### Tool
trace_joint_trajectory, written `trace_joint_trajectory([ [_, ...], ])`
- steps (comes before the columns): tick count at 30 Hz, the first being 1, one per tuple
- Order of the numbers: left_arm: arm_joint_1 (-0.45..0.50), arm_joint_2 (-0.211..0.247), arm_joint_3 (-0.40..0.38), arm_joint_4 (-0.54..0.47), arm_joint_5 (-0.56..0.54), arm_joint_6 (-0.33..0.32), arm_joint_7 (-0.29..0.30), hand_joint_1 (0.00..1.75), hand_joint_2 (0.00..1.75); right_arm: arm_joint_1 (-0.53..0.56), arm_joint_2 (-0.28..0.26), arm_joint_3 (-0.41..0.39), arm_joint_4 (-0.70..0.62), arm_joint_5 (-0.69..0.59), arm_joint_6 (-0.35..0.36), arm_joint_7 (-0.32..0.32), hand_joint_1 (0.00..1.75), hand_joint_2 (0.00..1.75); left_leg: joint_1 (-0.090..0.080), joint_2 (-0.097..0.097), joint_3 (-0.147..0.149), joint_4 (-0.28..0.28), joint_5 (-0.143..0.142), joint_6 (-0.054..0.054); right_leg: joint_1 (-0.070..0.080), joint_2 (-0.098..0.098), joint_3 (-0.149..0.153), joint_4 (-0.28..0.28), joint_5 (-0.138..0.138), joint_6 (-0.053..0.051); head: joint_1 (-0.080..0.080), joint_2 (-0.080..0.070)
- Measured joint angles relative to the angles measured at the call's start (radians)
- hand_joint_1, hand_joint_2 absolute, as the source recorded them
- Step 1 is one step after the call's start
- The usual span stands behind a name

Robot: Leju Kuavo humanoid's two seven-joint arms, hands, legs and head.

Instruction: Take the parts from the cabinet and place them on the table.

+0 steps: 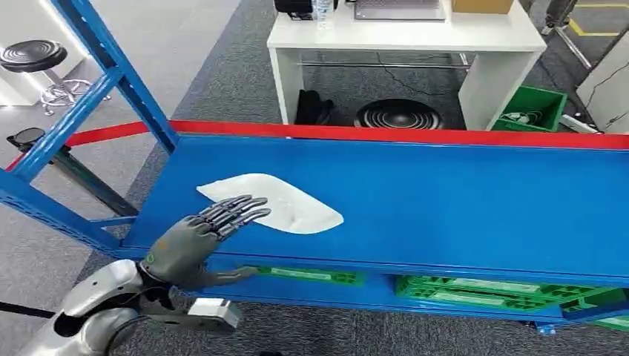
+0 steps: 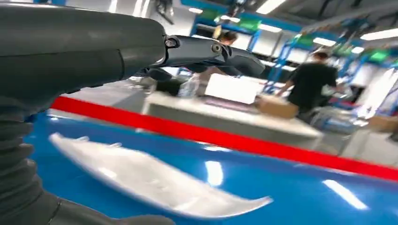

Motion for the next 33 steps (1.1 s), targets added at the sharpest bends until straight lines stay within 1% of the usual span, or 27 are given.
trace_joint_trajectory([
  [2,-0.024,0.0,-0.001,0.023,-0.016,-0.003,0.014,0.0,1.75,-0.001,0.0,0.0,0.0,0.003,0.002,0.0,0.0,0.0,0.004,0.002,0.086,-0.174,0.092,0.001,-0.001,0.001,0.005,0.0,-0.002,0.004,0.0,0.0],
  [3,-0.037,0.0,-0.001,0.035,-0.021,-0.005,0.019,0.0,1.75,-0.001,0.0,0.0,0.0,0.006,0.003,0.0,0.0,0.0,0.005,0.005,0.12,-0.237,0.105,0.001,0.0,0.001,0.006,0.0,-0.004,0.01,0.0,0.0],
  [4,-0.052,0.0,-0.003,0.05,-0.026,-0.013,0.025,0.0,1.75,-0.002,-0.002,0.0,-0.001,0.01,0.004,0.0,0.0,0.0,0.002,0.001,0.131,-0.266,0.091,0.007,0.005,0.002,0.002,0.006,-0.008,0.018,0.0,0.0],
  [7,-0.087,0.0,-0.009,0.097,-0.044,-0.044,0.044,0.0,1.75,-0.003,-0.002,0.0,0.0,0.018,0.008,0.002,0.0,0.0,-0.004,-0.001,0.127,-0.263,0.093,0.024,0.0,0.001,0.006,-0.008,-0.002,0.035,0.003,0.0],
  [8,-0.099,0.002,-0.01,0.109,-0.048,-0.047,0.047,0.0,1.75,-0.004,-0.003,0.0,0.0,0.019,0.009,0.002,0.0,0.0,0.0,-0.001,0.131,-0.272,0.1,0.033,0.0,0.001,-0.001,-0.005,-0.006,0.042,0.0,0.0],
  [9,-0.111,0.001,-0.012,0.124,-0.055,-0.052,0.054,0.0,1.75,-0.004,-0.005,0.0,0.0,0.021,0.01,0.001,0.0,0.0,0.002,0.001,0.134,-0.273,0.1,0.037,0.0,0.0,-0.007,0.017,-0.019,0.044,0.005,0.0],
  [10,-0.126,-0.001,-0.018,0.135,-0.061,-0.054,0.056,0.0,1.75,-0.005,-0.005,0.0,0.0,0.021,0.011,0.002,0.0,0.0,0.002,0.001,0.135,-0.273,0.098,0.042,0.002,0.0,-0.034,0.076,-0.053,0.046,0.008,0.0],
  [11,-0.139,-0.003,-0.025,0.153,-0.07,-0.057,0.059,0.0,1.75,-0.006,-0.005,0.0,0.0,0.022,0.012,0.001,0.0,0.0,0.001,0.001,0.135,-0.273,0.098,0.045,0.002,-0.001,-0.079,0.167,-0.095,0.047,0.009,0.0],
  [12,-0.147,-0.007,-0.03,0.167,-0.077,-0.059,0.063,0.0,1.75,-0.006,-0.005,0.0,0.0,0.024,0.012,0.002,0.0,0.0,-0.001,0.001,0.135,-0.273,0.096,0.047,0.003,0.0,-0.121,0.247,-0.126,0.048,0.009,0.0],
  [13,-0.154,-0.011,-0.036,0.187,-0.085,-0.06,0.069,0.0,1.75,-0.005,-0.007,0.0,0.0,0.026,0.012,0.002,0.0,0.0,-0.002,0.002,0.135,-0.272,0.096,0.048,0.003,0.0,-0.152,0.303,-0.141,0.048,0.01,0.0],
  [14,-0.164,-0.017,-0.044,0.209,-0.096,-0.06,0.074,0.0,1.75,-0.004,-0.009,0.0,0.0,0.029,0.011,0.002,0.0,0.0,-0.002,0.001,0.136,-0.272,0.095,0.048,0.003,0.0,-0.162,0.31,-0.129,0.047,0.009,0.0],
  [15,-0.175,-0.021,-0.051,0.227,-0.102,-0.06,0.077,0.0,1.75,-0.003,-0.01,0.0,0.0,0.029,0.011,0.002,0.0,0.0,-0.002,0.001,0.137,-0.272,0.095,0.048,0.003,0.0,-0.148,0.271,-0.096,0.046,0.01,0.0],
  [17,-0.198,-0.033,-0.06,0.253,-0.115,-0.059,0.084,0.0,1.75,-0.005,-0.013,0.0,0.0,0.031,0.011,0.002,0.0,0.0,-0.001,-0.002,0.145,-0.271,0.091,0.044,0.002,-0.001,-0.058,0.083,0.004,0.044,0.01,0.0],
  [18,-0.209,-0.036,-0.066,0.266,-0.12,-0.059,0.09,0.0,1.75,-0.007,-0.015,0.0,0.0,0.031,0.011,0.002,0.0,0.0,-0.002,-0.002,0.146,-0.27,0.087,0.039,0.0,-0.002,-0.026,0.011,0.021,0.044,0.011,0.0],
  [19,-0.22,-0.039,-0.07,0.278,-0.126,-0.059,0.092,0.0,1.75,-0.009,-0.015,0.0,0.0,0.032,0.011,0.003,0.0,0.0,-0.009,-0.004,0.143,-0.265,0.085,0.035,0.002,0.002,-0.016,0.002,0.016,0.039,0.011,0.0],
  [22,-0.249,-0.052,-0.087,0.325,-0.135,-0.064,0.105,0.0,1.75,-0.007,-0.016,0.0,0.0,0.033,0.011,0.011,0.0,0.0,-0.006,-0.004,0.143,-0.272,0.092,0.024,0.007,0.003,-0.023,0.002,0.021,0.023,0.008,0.0],
  [23,-0.259,-0.056,-0.092,0.338,-0.138,-0.066,0.111,0.0,1.75,-0.007,-0.016,0.0,0.0,0.034,0.011,0.014,0.0,0.0,-0.006,-0.004,0.14,-0.271,0.087,0.019,0.001,0.003,-0.021,-0.003,0.025,0.016,0.009,0.0],
  [24,-0.269,-0.058,-0.095,0.352,-0.141,-0.068,0.114,0.0,1.75,-0.008,-0.017,0.0,-0.001,0.035,0.011,0.016,0.0,0.0,-0.005,-0.002,0.135,-0.256,0.073,0.013,0.0,0.003,-0.021,-0.003,0.025,0.011,0.006,0.0],
  [25,-0.279,-0.061,-0.1,0.365,-0.145,-0.071,0.117,0.0,1.75,-0.008,-0.02,0.0,-0.002,0.035,0.01,0.017,0.0,0.0,-0.004,-0.001,0.114,-0.21,0.043,0.007,0.0,0.002,-0.021,-0.003,0.024,0.006,0.0,0.0],
  [26,-0.285,-0.064,-0.103,0.379,-0.147,-0.073,0.122,0.0,1.75,-0.008,-0.02,0.0,-0.002,0.035,0.01,0.018,0.0,0.0,-0.002,-0.001,0.078,-0.135,0.005,0.004,0.0,0.002,-0.022,-0.003,0.024,0.004,-0.001,0.0],
  [27,-0.291,-0.069,-0.109,0.398,-0.148,-0.074,0.126,0.0,1.75,-0.008,-0.021,0.0,-0.002,0.035,0.01,0.019,0.0,0.0,-0.001,-0.001,0.032,-0.041,-0.035,0.001,0.0,0.001,-0.022,-0.003,0.023,0.003,0.0,0.0],
  [28,-0.293,-0.072,-0.113,0.417,-0.148,-0.076,0.128,0.0,1.75,-0.008,-0.021,-0.001,-0.003,0.036,0.011,0.02,0.0,0.0,-0.001,-0.001,-0.004,0.028,-0.055,-0.001,0.001,0.001,-0.022,-0.003,0.023,0.003,0.0,0.0],
  [29,-0.293,-0.075,-0.118,0.432,-0.148,-0.077,0.129,0.0,1.75,-0.007,-0.022,-0.001,-0.003,0.037,0.011,0.022,0.0,0.0,-0.001,-0.001,-0.018,0.047,-0.049,-0.001,0.0,0.002,-0.022,-0.003,0.023,0.003,-0.001,0.0],
  [30,-0.295,-0.076,-0.122,0.443,-0.148,-0.077,0.13,0.0,1.75,-0.007,-0.022,-0.001,-0.003,0.038,0.011,0.023,0.0,0.0,0.0,-0.001,-0.011,0.026,-0.024,0.001,0.0,0.003,-0.022,-0.003,0.023,0.003,-0.001,0.0],
  [31,-0.3,-0.077,-0.127,0.454,-0.148,-0.077,0.13,0.0,1.75,-0.006,-0.022,-0.001,-0.003,0.039,0.012,0.025,0.0,0.0,0.0,-0.001,0.015,-0.031,0.017,0.003,0.0,0.003,-0.021,-0.003,0.022,0.004,-0.001,0.0],
  [32,-0.307,-0.078,-0.13,0.465,-0.148,-0.077,0.13,0.0,1.75,-0.006,-0.022,-0.001,-0.003,0.039,0.013,0.026,0.0,0.0,0.0,-0.001,0.061,-0.126,0.067,0.006,0.0,0.003,-0.019,-0.003,0.022,0.005,-0.001,0.0],
  [33,-0.314,-0.08,-0.132,0.473,-0.148,-0.077,0.131,0.0,1.75,-0.006,-0.022,-0.001,-0.003,0.039,0.013,0.027,0.0,0.0,0.0,0.002,0.105,-0.209,0.102,0.008,0.0,0.003,-0.017,-0.003,0.021,0.007,-0.001,0.0],
])
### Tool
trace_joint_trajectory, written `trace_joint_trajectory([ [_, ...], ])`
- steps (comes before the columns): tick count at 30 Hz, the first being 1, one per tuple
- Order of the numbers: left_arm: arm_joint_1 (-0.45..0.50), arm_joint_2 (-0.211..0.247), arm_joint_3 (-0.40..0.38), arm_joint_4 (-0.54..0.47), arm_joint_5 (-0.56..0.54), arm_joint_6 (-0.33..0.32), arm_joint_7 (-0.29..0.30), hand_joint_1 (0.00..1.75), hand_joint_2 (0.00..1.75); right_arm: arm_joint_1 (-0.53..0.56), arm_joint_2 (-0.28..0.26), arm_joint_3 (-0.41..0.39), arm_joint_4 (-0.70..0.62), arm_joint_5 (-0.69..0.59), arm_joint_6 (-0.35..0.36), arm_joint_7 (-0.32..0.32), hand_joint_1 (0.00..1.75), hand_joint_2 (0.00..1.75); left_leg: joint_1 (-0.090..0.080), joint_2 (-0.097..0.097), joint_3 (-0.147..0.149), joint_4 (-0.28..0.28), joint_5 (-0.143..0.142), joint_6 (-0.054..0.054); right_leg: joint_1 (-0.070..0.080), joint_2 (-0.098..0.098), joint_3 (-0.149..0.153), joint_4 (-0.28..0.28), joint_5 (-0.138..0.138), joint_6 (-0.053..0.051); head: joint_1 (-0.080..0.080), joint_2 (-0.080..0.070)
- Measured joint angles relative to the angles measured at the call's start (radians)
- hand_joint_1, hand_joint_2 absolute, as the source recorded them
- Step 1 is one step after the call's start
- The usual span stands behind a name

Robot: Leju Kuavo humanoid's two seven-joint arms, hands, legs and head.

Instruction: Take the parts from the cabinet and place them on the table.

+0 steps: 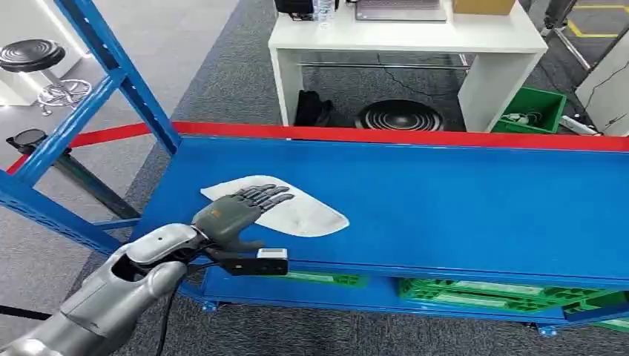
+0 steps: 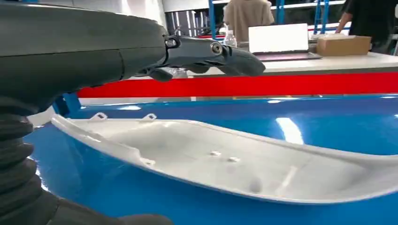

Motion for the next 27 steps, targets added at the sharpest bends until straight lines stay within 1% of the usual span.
trace_joint_trajectory([
  [1,-0.008,-0.002,-0.002,0.009,0.0,0.0,0.0,0.0,1.75,-0.001,0.0,0.0,0.0,0.001,0.001,0.0,0.0,0.0,-0.002,0.003,0.026,-0.053,-0.005,0.002,0.007,0.0,-0.003,0.005,-0.003,0.008,0.0,0.0],
  [2,-0.012,-0.005,-0.007,0.019,0.0,-0.003,0.001,0.0,1.75,-0.001,0.0,-0.001,0.0,0.002,0.002,0.0,0.0,0.0,-0.003,0.001,0.025,-0.057,-0.007,0.008,0.006,0.0,-0.006,0.002,-0.001,0.013,0.004,0.0],
  [3,-0.013,-0.006,-0.01,0.026,0.0,-0.003,0.002,0.0,1.75,-0.001,0.0,-0.001,0.0,0.002,0.002,0.002,0.0,0.0,-0.005,0.0,0.023,-0.058,-0.007,0.012,0.005,0.0,-0.005,0.0,0.001,0.018,0.003,0.0],
  [4,-0.013,-0.005,-0.013,0.034,0.0,-0.003,0.002,0.0,1.75,0.0,0.0,-0.002,0.0,0.003,0.003,0.002,0.0,0.0,-0.009,0.0,0.023,-0.058,-0.007,0.018,0.001,-0.001,-0.003,-0.005,0.003,0.025,0.003,0.0],
  [5,-0.015,-0.005,-0.014,0.039,0.0,-0.003,0.003,0.0,1.75,-0.001,0.0,-0.003,0.0,0.003,0.003,0.002,0.0,0.0,-0.008,0.0,0.025,-0.065,-0.002,0.027,0.001,-0.001,-0.001,-0.007,0.003,0.032,0.001,0.0],
  [6,-0.018,-0.005,-0.016,0.043,0.0,-0.003,0.004,0.0,1.75,0.0,-0.001,-0.005,-0.001,0.003,0.003,0.003,0.0,0.0,-0.002,0.001,0.031,-0.071,0.002,0.033,-0.001,-0.001,-0.006,0.002,-0.006,0.036,0.004,0.0],
  [7,-0.024,-0.006,-0.017,0.047,0.001,-0.003,0.004,0.0,1.75,0.001,-0.001,-0.007,-0.001,0.003,0.005,0.003,0.0,0.0,-0.002,0.001,0.033,-0.072,0.001,0.038,0.001,-0.002,-0.023,0.043,-0.033,0.039,0.008,0.0],
  [8,-0.027,-0.008,-0.018,0.051,0.001,-0.004,0.004,0.0,1.75,-0.001,0.0,-0.008,-0.001,0.003,0.005,0.003,0.0,0.0,-0.002,0.001,0.033,-0.071,0.001,0.04,0.0,-0.003,-0.06,0.118,-0.072,0.041,0.014,0.0],
  [9,-0.028,-0.008,-0.02,0.057,0.001,-0.005,0.004,0.0,1.75,0.0,0.0,-0.008,-0.001,0.003,0.005,0.003,0.0,0.0,-0.003,0.001,0.033,-0.071,0.0,0.042,0.0,-0.003,-0.103,0.208,-0.109,0.043,0.013,0.0],
  [10,-0.028,-0.009,-0.021,0.062,0.001,-0.006,0.004,0.0,1.75,0.001,-0.001,-0.009,-0.001,0.003,0.005,0.003,0.0,0.0,-0.004,0.001,0.033,-0.071,-0.001,0.042,0.001,-0.003,-0.14,0.278,-0.133,0.045,0.015,0.0],
  [11,-0.028,-0.009,-0.023,0.067,0.001,-0.006,0.004,0.0,1.75,0.003,-0.001,-0.01,-0.001,0.003,0.005,0.003,0.0,0.0,-0.004,0.001,0.033,-0.071,-0.001,0.043,0.001,-0.003,-0.16,0.312,-0.136,0.046,0.014,0.0],
  [12,-0.029,-0.01,-0.024,0.071,0.001,-0.006,0.005,0.0,1.75,0.004,-0.001,-0.012,-0.001,0.004,0.005,0.003,0.0,0.0,-0.004,0.001,0.035,-0.071,-0.002,0.044,0.001,-0.003,-0.155,0.297,-0.115,0.046,0.015,0.0],
  [13,-0.03,-0.01,-0.025,0.076,0.0,-0.006,0.007,0.0,1.75,0.004,-0.001,-0.014,-0.001,0.005,0.005,0.003,0.0,0.0,-0.004,0.0,0.037,-0.07,-0.003,0.042,0.0,-0.003,-0.127,0.237,-0.075,0.045,0.016,0.0],
  [14,-0.032,-0.01,-0.026,0.08,-0.002,-0.006,0.011,0.0,1.75,0.003,-0.001,-0.014,-0.002,0.006,0.005,0.003,0.0,0.0,-0.003,-0.001,0.04,-0.069,-0.005,0.04,-0.002,-0.004,-0.082,0.143,-0.028,0.046,0.016,0.0],
  [15,-0.036,-0.011,-0.028,0.084,-0.007,-0.005,0.014,0.0,1.75,0.001,-0.001,-0.014,-0.002,0.007,0.005,0.003,0.0,0.0,-0.002,-0.002,0.042,-0.066,-0.009,0.034,-0.004,-0.004,-0.036,0.054,0.009,0.048,0.016,0.0],
  [16,-0.042,-0.011,-0.029,0.088,-0.011,-0.003,0.016,0.0,1.75,-0.001,0.0,-0.014,-0.001,0.008,0.005,0.003,0.0,0.0,-0.007,-0.003,0.038,-0.062,-0.012,0.028,-0.004,-0.002,-0.012,0.01,-0.001,0.05,0.019,0.0],
  [17,-0.047,-0.01,-0.03,0.092,-0.014,-0.002,0.018,0.0,1.75,-0.002,0.0,-0.015,-0.001,0.008,0.005,0.003,0.0,0.0,-0.012,-0.005,0.035,-0.056,-0.014,0.024,-0.005,0.003,-0.011,0.004,0.005,0.035,0.016,0.0],
  [19,-0.05,-0.011,-0.034,0.098,-0.019,0.001,0.018,0.0,1.75,0.0,0.0,-0.016,-0.001,0.009,0.005,0.003,0.0,0.0,-0.009,-0.005,0.037,-0.064,-0.008,0.017,0.001,0.003,-0.012,0.006,0.005,0.022,0.014,0.0],
  [20,-0.05,-0.011,-0.036,0.102,-0.02,0.001,0.02,0.0,1.75,0.001,0.0,-0.016,-0.001,0.01,0.005,0.003,0.0,0.0,-0.007,-0.005,0.037,-0.065,-0.009,0.014,0.001,0.003,-0.012,0.005,0.006,0.015,0.015,0.0],
  [21,-0.051,-0.01,-0.038,0.105,-0.021,0.001,0.022,0.0,1.75,0.001,0.0,-0.017,-0.001,0.011,0.005,0.003,0.0,0.0,-0.007,-0.002,0.035,-0.053,-0.016,0.009,-0.003,0.002,-0.01,0.002,0.009,0.008,0.015,0.0],
  [22,-0.053,-0.01,-0.04,0.107,-0.021,0.001,0.024,0.0,1.75,0.0,0.0,-0.017,-0.002,0.011,0.005,0.003,0.0,0.0,-0.008,0.0,0.022,-0.024,-0.037,0.004,-0.004,0.002,-0.009,0.002,0.007,0.005,0.01,0.0],
  [23,-0.056,-0.01,-0.042,0.11,-0.022,0.001,0.026,1.75,1.75,0.0,0.0,-0.017,-0.002,0.011,0.005,0.003,0.0,0.0,-0.006,0.0,-0.007,0.036,-0.076,-0.001,-0.004,0.001,-0.009,0.002,0.007,0.0,0.003,0.0],
  [24,-0.058,-0.011,-0.044,0.116,-0.026,0.0,0.03,1.75,1.75,-0.001,0.0,-0.017,-0.002,0.013,0.005,0.004,0.0,0.0,-0.004,0.0,-0.051,0.125,-0.118,-0.005,-0.003,-0.001,-0.01,0.002,0.007,-0.002,0.004,0.0],
  [25,-0.058,-0.011,-0.046,0.124,-0.031,-0.001,0.031,1.75,1.75,-0.001,0.0,-0.017,-0.002,0.015,0.005,0.005,0.0,0.0,-0.004,0.0,-0.089,0.202,-0.15,-0.007,-0.002,-0.001,-0.01,0.002,0.006,-0.002,0.003,0.0],
  [26,-0.058,-0.011,-0.049,0.134,-0.032,-0.004,0.034,1.75,1.75,-0.001,0.0,-0.017,-0.002,0.016,0.005,0.005,0.0,0.0,-0.004,0.0,-0.118,0.254,-0.161,-0.007,-0.002,-0.001,-0.011,0.002,0.006,-0.002,0.004,0.0],
  [27,-0.058,-0.01,-0.052,0.148,-0.039,-0.008,0.038,1.75,1.75,0.0,0.0,-0.018,-0.002,0.017,0.006,0.005,0.0,0.0,-0.004,0.0,-0.12,0.254,-0.146,-0.006,-0.002,-0.001,-0.01,0.002,0.006,-0.002,0.003,0.0],
])
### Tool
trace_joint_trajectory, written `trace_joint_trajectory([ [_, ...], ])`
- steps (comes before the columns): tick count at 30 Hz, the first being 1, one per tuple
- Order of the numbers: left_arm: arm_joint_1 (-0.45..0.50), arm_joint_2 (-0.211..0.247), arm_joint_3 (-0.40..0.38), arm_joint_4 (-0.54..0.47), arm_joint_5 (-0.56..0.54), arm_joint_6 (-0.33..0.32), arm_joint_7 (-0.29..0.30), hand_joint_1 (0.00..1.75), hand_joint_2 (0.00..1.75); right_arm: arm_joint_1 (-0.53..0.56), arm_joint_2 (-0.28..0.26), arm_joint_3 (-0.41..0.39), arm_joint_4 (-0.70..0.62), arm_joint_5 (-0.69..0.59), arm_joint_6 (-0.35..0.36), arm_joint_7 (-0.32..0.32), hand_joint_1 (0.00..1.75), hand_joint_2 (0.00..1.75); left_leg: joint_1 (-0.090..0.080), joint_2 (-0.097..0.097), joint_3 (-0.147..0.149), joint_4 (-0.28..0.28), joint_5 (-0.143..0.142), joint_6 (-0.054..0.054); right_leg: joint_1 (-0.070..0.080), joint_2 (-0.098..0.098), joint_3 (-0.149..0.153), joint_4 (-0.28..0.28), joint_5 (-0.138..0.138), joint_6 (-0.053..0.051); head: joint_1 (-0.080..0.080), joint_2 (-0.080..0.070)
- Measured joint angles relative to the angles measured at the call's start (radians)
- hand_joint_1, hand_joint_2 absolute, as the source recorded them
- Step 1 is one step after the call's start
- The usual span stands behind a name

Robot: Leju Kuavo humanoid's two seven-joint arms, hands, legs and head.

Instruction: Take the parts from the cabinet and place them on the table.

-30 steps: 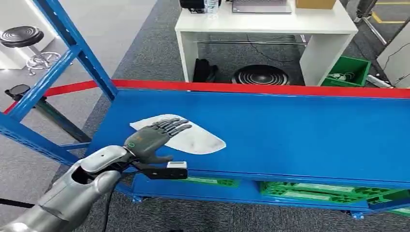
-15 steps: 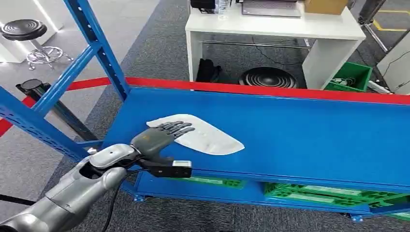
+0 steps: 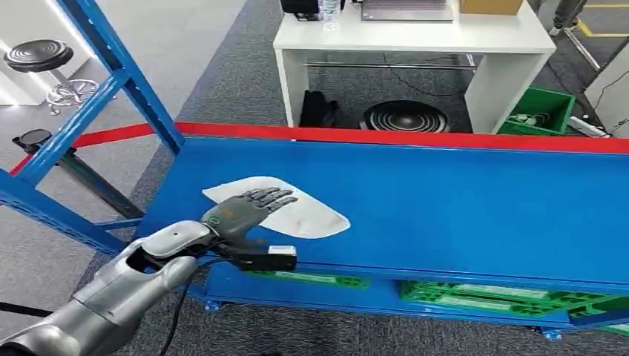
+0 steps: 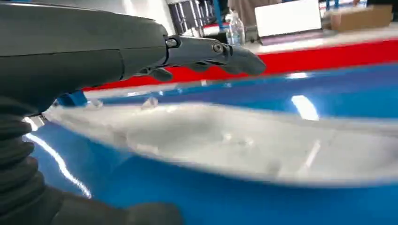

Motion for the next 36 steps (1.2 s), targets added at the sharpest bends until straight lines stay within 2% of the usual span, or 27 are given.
trace_joint_trajectory([
  [1,-0.002,0.001,-0.001,0.01,-0.004,-0.003,0.003,1.75,1.75,0.0,0.0,0.0,0.0,0.0,0.0,0.001,0.0,0.0,0.0,0.0,0.016,-0.039,0.034,0.002,0.0,0.0,0.0,0.0,0.0,0.0,0.0,0.0],
  [2,-0.006,0.001,-0.002,0.021,-0.011,-0.003,0.006,1.75,1.75,0.0,0.0,0.0,0.0,0.003,0.003,0.001,0.0,0.0,0.0,0.0,0.051,-0.111,0.078,0.004,0.0,0.001,0.001,0.0,0.0,0.0,0.0,0.0],
  [3,-0.013,0.002,-0.004,0.03,-0.015,-0.003,0.008,1.75,1.75,0.0,0.001,0.0,0.0,0.003,0.003,0.001,0.0,0.0,0.0,0.001,0.101,-0.209,0.124,0.007,-0.001,0.001,0.002,0.0,0.0,0.002,0.0,0.0],
  [4,-0.021,0.003,-0.006,0.041,-0.017,-0.003,0.009,1.75,1.75,-0.001,0.001,0.0,0.0,0.005,0.005,0.0,0.0,0.0,0.0,0.003,0.139,-0.278,0.145,0.01,0.0,0.001,0.002,0.0,0.001,0.006,0.0,0.0],
  [5,-0.029,0.003,-0.008,0.05,-0.021,-0.002,0.01,1.75,1.75,-0.001,0.001,0.0,0.0,0.006,0.005,0.0,0.0,0.0,-0.002,0.002,0.154,-0.318,0.133,0.013,0.006,0.001,-0.003,0.007,-0.003,0.014,-0.001,0.0],
  [8,-0.03,0.004,-0.013,0.069,-0.026,-0.002,0.01,1.75,1.75,-0.001,0.001,0.0,0.0,0.006,0.006,-0.001,0.0,0.0,-0.008,0.0,0.149,-0.313,0.136,0.027,0.0,0.001,0.002,-0.008,0.006,0.031,0.003,0.0],
  [10,-0.037,0.007,-0.013,0.077,-0.03,0.005,0.009,1.75,1.75,0.0,0.001,0.0,0.0,0.006,0.006,-0.004,0.0,0.0,0.0,0.001,0.156,-0.324,0.145,0.041,0.001,-0.001,-0.011,0.016,-0.014,0.039,0.003,0.0],
  [11,-0.046,0.006,-0.014,0.079,-0.03,0.006,0.007,1.75,1.75,0.0,0.003,-0.001,0.0,0.006,0.008,-0.006,0.0,0.0,0.0,0.001,0.156,-0.324,0.145,0.047,0.002,-0.002,-0.034,0.07,-0.048,0.041,0.008,0.0],
  [13,-0.048,0.006,-0.015,0.083,-0.033,0.006,0.004,1.75,1.75,-0.003,0.004,-0.001,0.0,0.006,0.008,-0.011,0.0,0.0,-0.002,0.001,0.156,-0.324,0.145,0.049,0.002,-0.002,-0.115,0.24,-0.124,0.043,0.013,0.0],
  [14,-0.048,0.007,-0.016,0.085,-0.034,0.007,0.004,1.75,1.75,-0.002,0.004,-0.002,0.0,0.006,0.008,-0.015,0.0,0.0,-0.003,0.001,0.156,-0.324,0.144,0.049,0.003,-0.002,-0.146,0.303,-0.142,0.044,0.013,0.0],
  [15,-0.048,0.007,-0.017,0.087,-0.034,0.01,0.003,1.75,1.75,0.0,0.004,-0.003,0.0,0.007,0.007,-0.017,0.0,0.0,-0.003,0.001,0.157,-0.323,0.144,0.05,0.003,-0.002,-0.154,0.315,-0.136,0.046,0.013,0.0],
  [16,-0.048,0.007,-0.018,0.088,-0.035,0.012,0.002,1.75,1.75,0.001,0.004,-0.005,0.0,0.009,0.007,-0.019,0.0,0.0,-0.002,0.001,0.158,-0.323,0.143,0.049,0.003,-0.002,-0.137,0.278,-0.106,0.045,0.014,0.0],
  [18,-0.049,0.007,-0.018,0.088,-0.038,0.018,0.0,1.75,1.75,-0.001,0.004,-0.006,0.0,0.011,0.006,-0.024,0.0,0.0,0.0,0.001,0.163,-0.323,0.14,0.044,0.001,-0.003,-0.047,0.103,-0.021,0.044,0.014,0.0],
  [19,-0.051,0.007,-0.018,0.088,-0.044,0.024,0.0,1.75,1.75,-0.002,0.004,-0.006,0.0,0.013,0.006,-0.026,0.0,0.0,-0.002,0.0,0.165,-0.32,0.137,0.039,-0.002,-0.003,-0.002,0.02,0.004,0.047,0.015,0.0],
  [20,-0.053,0.009,-0.017,0.088,-0.045,0.029,0.0,1.75,1.75,-0.005,0.008,-0.006,0.001,0.014,0.005,-0.03,0.0,0.0,-0.009,-0.001,0.161,-0.314,0.133,0.032,0.0,0.001,0.01,0.003,-0.008,0.04,0.017,0.0],
  [23,-0.054,0.011,-0.015,0.088,-0.057,0.047,-0.002,1.75,1.75,-0.003,0.008,-0.006,0.001,0.017,0.004,-0.039,0.0,0.0,-0.005,-0.003,0.162,-0.323,0.14,0.022,0.006,0.003,0.006,0.003,-0.004,0.018,0.011,0.0],
  [25,-0.054,0.015,-0.011,0.088,-0.066,0.057,-0.005,1.75,1.75,-0.004,0.011,-0.006,0.001,0.018,0.003,-0.043,0.0,0.0,-0.003,-0.002,0.157,-0.309,0.124,0.011,0.0,0.001,0.006,-0.001,0.001,0.006,0.01,0.0],
  [26,-0.055,0.016,-0.011,0.088,-0.067,0.061,-0.006,1.75,1.75,-0.004,0.011,-0.006,0.001,0.018,0.002,-0.045,0.0,0.0,-0.003,-0.001,0.137,-0.265,0.091,0.006,0.0,0.001,0.006,-0.001,0.001,0.0,0.002,0.0],
  [28,-0.051,0.016,-0.009,0.088,-0.077,0.068,-0.007,1.75,1.75,-0.004,0.011,-0.006,0.001,0.022,0.0,-0.05,0.0,0.0,-0.001,-0.001,0.057,-0.097,0.008,-0.001,0.001,-0.001,0.003,-0.001,0.001,-0.002,0.0,0.0],
  [29,-0.046,0.016,-0.008,0.088,-0.08,0.072,-0.007,1.75,1.75,-0.004,0.011,-0.006,0.001,0.024,0.0,-0.051,0.0,0.0,-0.001,-0.001,0.02,-0.022,-0.018,-0.001,0.002,-0.001,0.002,-0.001,0.001,-0.003,0.0,0.0],
  [30,-0.042,0.016,-0.006,0.088,-0.086,0.077,-0.007,1.75,1.75,-0.004,0.011,-0.006,0.001,0.026,0.0,-0.052,0.0,0.0,-0.001,-0.001,0.001,0.011,-0.02,-0.001,0.002,-0.001,0.001,-0.001,0.001,-0.003,0.0,0.0],
  [31,-0.04,0.016,-0.005,0.088,-0.088,0.081,-0.007,1.75,1.75,-0.004,0.011,-0.006,0.001,0.027,0.0,-0.052,0.0,0.0,-0.001,-0.001,0.009,-0.008,0.005,0.001,0.002,-0.001,0.002,-0.001,0.001,-0.003,0.0,0.0],
  [32,-0.04,0.015,-0.003,0.088,-0.091,0.086,-0.009,1.75,1.75,-0.004,0.011,-0.006,0.001,0.027,0.0,-0.053,0.0,0.0,-0.001,-0.001,0.038,-0.068,0.048,0.004,0.002,-0.001,0.003,-0.001,0.002,-0.002,0.0,0.0],
  [33,-0.04,0.013,0.0,0.088,-0.095,0.091,-0.011,1.75,1.75,-0.004,0.011,-0.006,0.001,0.028,0.0,-0.055,0.0,0.0,-0.001,-0.001,0.076,-0.142,0.087,0.007,0.002,-0.001,0.004,-0.001,0.002,-0.002,0.0,0.0],
  [34,-0.04,0.01,0.007,0.088,-0.097,0.099,-0.015,1.75,1.75,-0.005,0.011,-0.006,0.001,0.03,0.0,-0.056,0.0,0.0,-0.001,0.001,0.132,-0.247,0.13,0.011,0.002,-0.001,0.006,-0.001,0.002,0.0,0.0,0.0],
  [35,-0.041,0.007,0.011,0.088,-0.098,0.105,-0.019,1.75,1.75,-0.005,0.011,-0.006,0.001,0.032,0.0,-0.058,0.0,0.0,-0.002,0.004,0.162,-0.306,0.134,0.014,0.007,0.0,0.004,0.003,0.001,0.006,-0.001,0.0],
  [36,-0.04,0.001,0.014,0.088,-0.097,0.114,-0.025,1.75,1.75,-0.005,0.011,-0.006,0.001,0.034,0.0,-0.058,0.0,0.0,-0.003,0.003,0.164,-0.316,0.13,0.016,0.008,0.002,0.0,0.004,0.001,0.012,0.0,0.0],
])
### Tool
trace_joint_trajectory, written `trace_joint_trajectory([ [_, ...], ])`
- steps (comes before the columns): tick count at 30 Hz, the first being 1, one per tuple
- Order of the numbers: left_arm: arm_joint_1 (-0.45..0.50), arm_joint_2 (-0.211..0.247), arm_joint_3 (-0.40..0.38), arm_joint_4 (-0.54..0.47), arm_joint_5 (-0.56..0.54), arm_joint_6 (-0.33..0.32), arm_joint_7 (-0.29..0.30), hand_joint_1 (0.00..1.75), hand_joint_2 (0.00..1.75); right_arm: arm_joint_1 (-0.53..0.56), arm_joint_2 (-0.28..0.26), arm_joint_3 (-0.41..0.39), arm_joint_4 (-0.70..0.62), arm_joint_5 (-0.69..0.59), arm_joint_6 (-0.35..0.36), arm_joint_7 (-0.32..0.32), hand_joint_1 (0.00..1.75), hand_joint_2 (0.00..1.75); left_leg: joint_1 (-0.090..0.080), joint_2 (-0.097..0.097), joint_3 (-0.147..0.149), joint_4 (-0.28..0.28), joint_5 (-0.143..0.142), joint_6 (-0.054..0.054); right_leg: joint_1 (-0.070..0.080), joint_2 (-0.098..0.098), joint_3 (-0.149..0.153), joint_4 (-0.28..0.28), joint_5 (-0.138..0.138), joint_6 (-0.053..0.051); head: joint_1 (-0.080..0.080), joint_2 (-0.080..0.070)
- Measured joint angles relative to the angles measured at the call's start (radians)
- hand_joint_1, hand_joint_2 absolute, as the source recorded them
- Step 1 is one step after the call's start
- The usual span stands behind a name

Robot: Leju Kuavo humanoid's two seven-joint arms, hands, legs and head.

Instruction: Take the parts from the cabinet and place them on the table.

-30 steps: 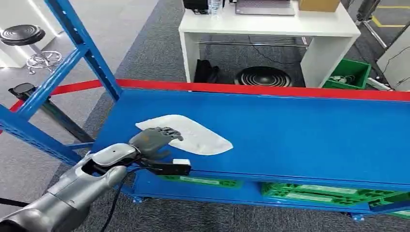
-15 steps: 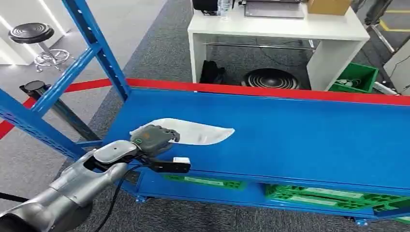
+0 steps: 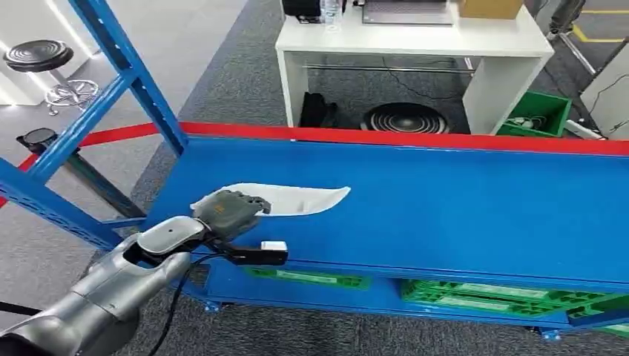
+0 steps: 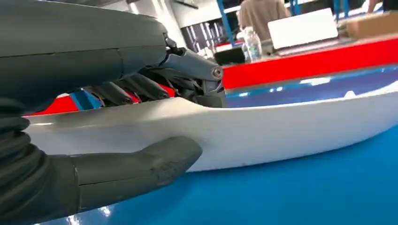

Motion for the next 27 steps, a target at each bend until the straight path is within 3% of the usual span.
trace_joint_trajectory([
  [2,0.009,-0.011,0.008,0.0,0.009,0.016,-0.02,1.75,1.75,0.001,0.0,0.0,0.0,0.002,0.0,0.0,0.0,0.0,-0.005,-0.002,-0.004,-0.001,0.001,0.009,-0.005,-0.001,0.001,-0.008,0.005,0.013,0.0,0.0],
  [4,0.019,-0.023,0.026,-0.008,0.055,0.037,-0.068,1.75,1.75,0.001,0.0,0.0,0.0,0.005,-0.001,0.0,0.0,0.0,0.001,-0.002,0.002,-0.014,0.012,0.025,-0.006,-0.002,-0.005,-0.009,0.002,0.025,-0.002,0.0],
  [5,0.022,-0.033,0.037,-0.019,0.088,0.05,-0.101,1.75,1.75,0.002,0.0,0.0,0.0,0.007,-0.002,0.0,0.0,0.0,0.002,-0.002,0.002,-0.014,0.013,0.028,-0.005,-0.003,-0.016,0.024,-0.024,0.027,0.001,0.0],
  [8,0.063,-0.068,0.055,-0.068,0.196,0.05,-0.187,1.75,1.75,0.0,0.001,0.0,0.001,0.018,-0.001,-0.002,0.0,0.0,0.0,-0.002,0.003,-0.013,0.01,0.034,-0.004,-0.003,-0.132,0.272,-0.137,0.035,0.01,0.0],
  [9,0.082,-0.081,0.06,-0.09,0.25,0.041,-0.225,1.75,1.75,0.001,0.001,0.0,0.001,0.021,-0.002,-0.001,0.0,0.0,0.0,-0.002,0.003,-0.013,0.009,0.035,-0.004,-0.003,-0.156,0.315,-0.143,0.036,0.011,0.0],
  [10,0.101,-0.096,0.068,-0.119,0.349,0.004,-0.292,1.75,1.75,0.002,0.001,0.0,0.001,0.028,-0.001,-0.002,0.0,0.0,0.0,-0.002,0.004,-0.013,0.008,0.036,-0.004,-0.003,-0.152,0.302,-0.123,0.037,0.01,0.0],
  [11,0.119,-0.108,0.075,-0.153,0.461,-0.046,-0.362,1.75,1.75,0.002,0.001,0.001,0.001,0.035,0.0,-0.003,0.0,0.0,0.0,-0.003,0.005,-0.012,0.007,0.035,-0.005,-0.004,-0.127,0.246,-0.086,0.037,0.011,0.0],
  [13,0.141,-0.144,0.077,-0.228,0.657,-0.136,-0.466,1.75,1.75,-0.001,0.001,0.002,0.001,0.042,0.0,-0.006,0.0,0.0,0.002,-0.006,0.011,-0.009,0.0,0.029,-0.008,-0.005,-0.034,0.061,0.002,0.04,0.011,0.0],
  [14,0.151,-0.162,0.077,-0.269,0.749,-0.183,-0.499,1.75,1.75,-0.004,0.001,0.003,0.001,0.046,0.001,-0.01,0.0,0.0,-0.002,-0.007,0.009,-0.005,-0.006,0.021,-0.008,-0.003,-0.005,0.008,0.0,0.043,0.013,0.0],
  [15,0.163,-0.177,0.079,-0.313,0.828,-0.226,-0.516,1.75,1.75,-0.008,0.002,0.005,0.002,0.049,0.001,-0.013,0.0,0.0,-0.007,-0.008,0.005,0.005,-0.009,0.018,-0.008,0.001,0.003,-0.005,-0.001,0.03,0.014,0.0],
  [18,0.187,-0.227,0.074,-0.425,1.035,-0.374,-0.58,1.75,1.75,-0.008,0.002,0.01,0.002,0.058,0.002,-0.016,0.0,0.0,-0.003,-0.008,0.005,0.0,-0.009,0.014,-0.003,0.0,0.0,-0.001,-0.004,0.011,0.009,0.0],
  [20,0.198,-0.249,0.072,-0.486,1.146,-0.475,-0.589,1.75,1.75,-0.01,0.002,0.011,0.002,0.065,0.0,-0.016,0.0,0.0,-0.003,-0.006,-0.003,0.027,-0.037,0.003,-0.007,-0.001,0.003,-0.003,-0.004,-0.002,0.005,0.0],
  [22,0.203,-0.273,0.067,-0.545,1.223,-0.561,-0.59,1.75,1.75,-0.012,0.002,0.012,0.002,0.073,-0.004,-0.015,0.0,0.0,-0.001,-0.006,-0.077,0.182,-0.121,-0.004,-0.006,-0.004,0.004,-0.003,-0.005,-0.007,0.0,0.0],
  [24,0.223,-0.29,0.062,-0.609,1.262,-0.627,-0.591,1.75,1.75,-0.013,0.002,0.015,0.002,0.076,-0.004,-0.011,0.0,0.0,-0.001,-0.006,-0.148,0.319,-0.165,-0.005,-0.006,-0.005,0.004,-0.003,-0.006,-0.009,0.0,0.0],
  [25,0.229,-0.298,0.06,-0.633,1.268,-0.641,-0.591,1.75,1.75,-0.013,0.002,0.017,0.002,0.077,-0.004,-0.01,0.0,0.0,0.0,-0.006,-0.16,0.333,-0.16,-0.005,-0.006,-0.005,0.005,-0.003,-0.007,-0.009,0.0,0.0],
  [26,0.23,-0.305,0.058,-0.652,1.269,-0.647,-0.591,1.75,1.75,-0.013,0.002,0.018,0.002,0.079,-0.004,-0.008,0.0,0.0,0.0,-0.006,-0.15,0.305,-0.128,-0.003,-0.006,-0.005,0.006,-0.003,-0.006,-0.009,0.0,0.0],
  [27,0.233,-0.31,0.055,-0.675,1.269,-0.647,-0.591,1.75,1.75,-0.013,0.002,0.018,0.002,0.08,-0.005,-0.005,0.0,0.0,0.0,-0.006,-0.119,0.237,-0.082,0.0,-0.006,-0.005,0.007,-0.003,-0.004,-0.007,0.0,0.0],
])
